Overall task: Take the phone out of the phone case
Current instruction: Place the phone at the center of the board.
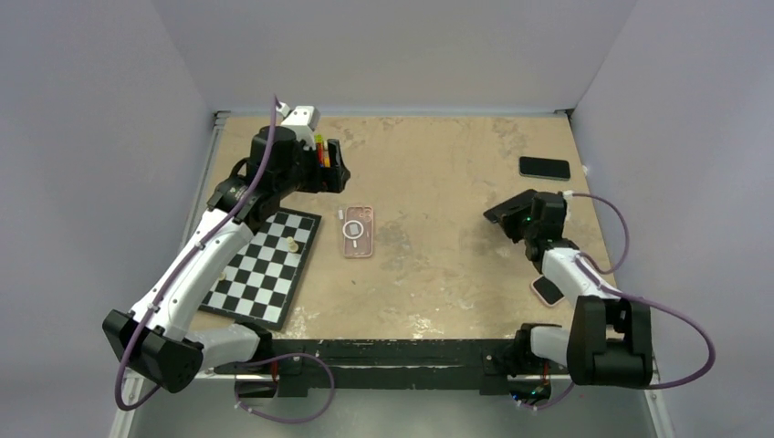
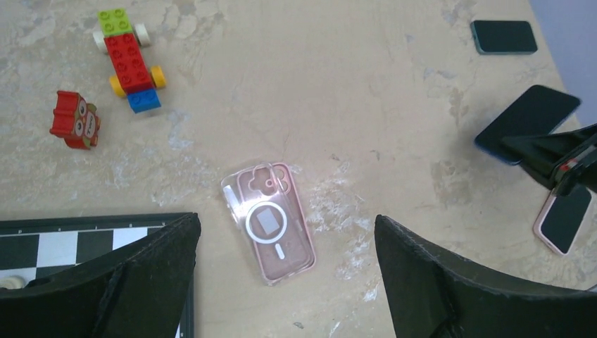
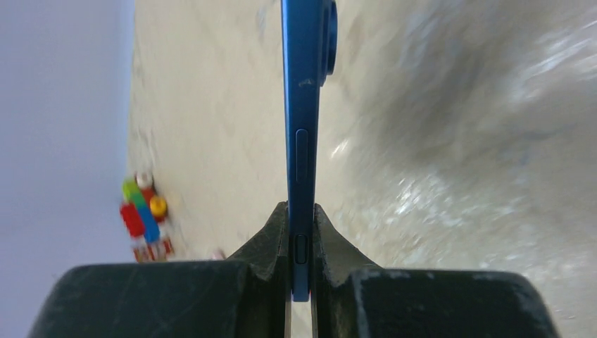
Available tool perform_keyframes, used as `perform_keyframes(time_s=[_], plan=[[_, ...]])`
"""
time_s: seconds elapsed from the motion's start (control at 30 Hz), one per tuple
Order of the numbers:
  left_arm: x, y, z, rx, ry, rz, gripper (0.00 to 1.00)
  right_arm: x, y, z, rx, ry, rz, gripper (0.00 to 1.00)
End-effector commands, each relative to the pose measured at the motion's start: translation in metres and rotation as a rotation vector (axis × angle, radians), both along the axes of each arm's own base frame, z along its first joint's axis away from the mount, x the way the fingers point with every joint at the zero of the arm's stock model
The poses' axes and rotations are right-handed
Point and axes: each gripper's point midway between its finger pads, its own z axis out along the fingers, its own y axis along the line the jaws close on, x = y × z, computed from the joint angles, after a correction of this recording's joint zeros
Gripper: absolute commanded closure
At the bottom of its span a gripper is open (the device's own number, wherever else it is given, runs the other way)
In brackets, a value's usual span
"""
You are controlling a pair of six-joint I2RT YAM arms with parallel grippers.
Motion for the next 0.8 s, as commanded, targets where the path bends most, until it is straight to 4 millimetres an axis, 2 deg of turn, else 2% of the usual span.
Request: perform_keyframes(time_s=[0.0, 0.13, 0.2, 0.33, 0.5, 0.67, 0.77], plan=[[-0.004, 0.004, 0.008, 0.026, -0.074, -0.015, 0.04, 0.032, -0.073, 0.029, 0.025, -0.075, -0.368, 1.0], [-0.01, 0.007, 0.018, 0.011, -0.096, -0.012, 0.04, 0.058, -0.112, 0.027, 0.052, -0.061, -0.497, 1.0], [-0.012, 0.007, 0.021, 0.001, -0.102, -0.011, 0.04, 0.071, -0.123, 0.015, 0.081, -0.013, -0.519, 1.0], [-0.015, 0.004, 0.023, -0.019, -0.101, -0.024, 0.05, 0.097, -0.132, -0.007, 0.143, 0.014, -0.519, 1.0], [-0.014, 0.004, 0.022, -0.022, -0.099, -0.022, 0.05, 0.112, -0.148, -0.014, 0.135, 0.01, -0.578, 1.0], [-0.017, -0.003, 0.02, -0.049, -0.081, -0.047, 0.06, 0.133, -0.156, -0.022, 0.161, 0.003, -0.56, 1.0], [-0.017, -0.003, 0.019, -0.05, -0.078, -0.048, 0.06, 0.135, -0.163, -0.028, 0.147, 0.014, -0.585, 1.0]])
